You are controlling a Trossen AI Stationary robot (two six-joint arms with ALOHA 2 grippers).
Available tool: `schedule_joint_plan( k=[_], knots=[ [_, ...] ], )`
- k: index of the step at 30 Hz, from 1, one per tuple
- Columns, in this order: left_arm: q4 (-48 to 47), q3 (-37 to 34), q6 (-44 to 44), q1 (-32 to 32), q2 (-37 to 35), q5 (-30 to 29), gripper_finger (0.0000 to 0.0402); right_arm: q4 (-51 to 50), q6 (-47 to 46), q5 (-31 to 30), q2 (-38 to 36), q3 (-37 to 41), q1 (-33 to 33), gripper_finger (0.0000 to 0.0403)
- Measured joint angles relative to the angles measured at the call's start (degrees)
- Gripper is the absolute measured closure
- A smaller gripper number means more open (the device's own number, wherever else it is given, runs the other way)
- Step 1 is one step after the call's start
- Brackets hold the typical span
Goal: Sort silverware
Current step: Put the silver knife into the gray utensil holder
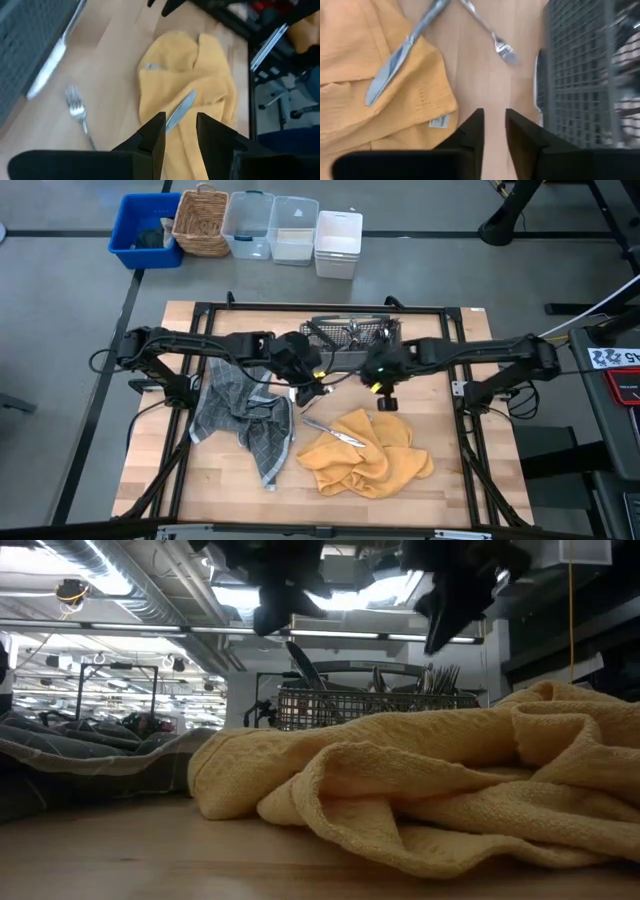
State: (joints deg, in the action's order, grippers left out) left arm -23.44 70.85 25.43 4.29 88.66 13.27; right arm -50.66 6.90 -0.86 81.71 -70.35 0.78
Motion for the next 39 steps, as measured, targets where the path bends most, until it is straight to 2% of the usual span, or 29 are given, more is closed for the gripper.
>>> schedule_joint_plan(
  k=[5, 8, 12, 16, 22, 27, 32, 39],
  knots=[
    [-4.6, -0.5, -2.1, -1.9, 0.0, -0.2, 0.0304, -0.4, -4.9, 2.4, 6.2, 0.0, 0.0, 0.0282],
    [-1.0, -3.5, -4.8, -4.4, 0.1, -0.2, 0.0304, -0.8, -5.4, 5.8, 9.1, 0.0, 0.0, 0.0274],
    [5.8, -7.4, -8.4, -7.3, 1.3, -3.8, 0.0304, -1.0, -5.4, 8.3, 11.1, 0.0, 0.0, 0.0272],
    [10.3, -9.4, -14.2, -8.7, 4.9, -5.6, 0.0304, -1.3, -5.4, 8.4, 11.2, 0.0, 0.0, 0.0272],
    [11.7, -9.6, -23.5, -9.6, 12.8, -5.7, 0.0304, -1.5, -5.4, 8.4, 11.0, 0.0, 0.0, 0.0271],
    [16.6, -9.6, -26.4, -9.6, 18.0, -5.6, 0.0304, -1.5, -7.1, 8.4, 11.0, 0.0, 0.0, 0.0271],
    [19.7, -9.6, -29.2, -9.6, 20.5, -5.7, 0.0304, -1.6, -8.2, 8.4, 11.0, 0.0, 0.0, 0.0271],
    [19.3, -9.6, -32.6, -9.9, 21.1, -5.6, 0.0304, -1.5, -8.2, 8.4, 11.0, 0.0, 0.0, 0.0271]
  ],
)
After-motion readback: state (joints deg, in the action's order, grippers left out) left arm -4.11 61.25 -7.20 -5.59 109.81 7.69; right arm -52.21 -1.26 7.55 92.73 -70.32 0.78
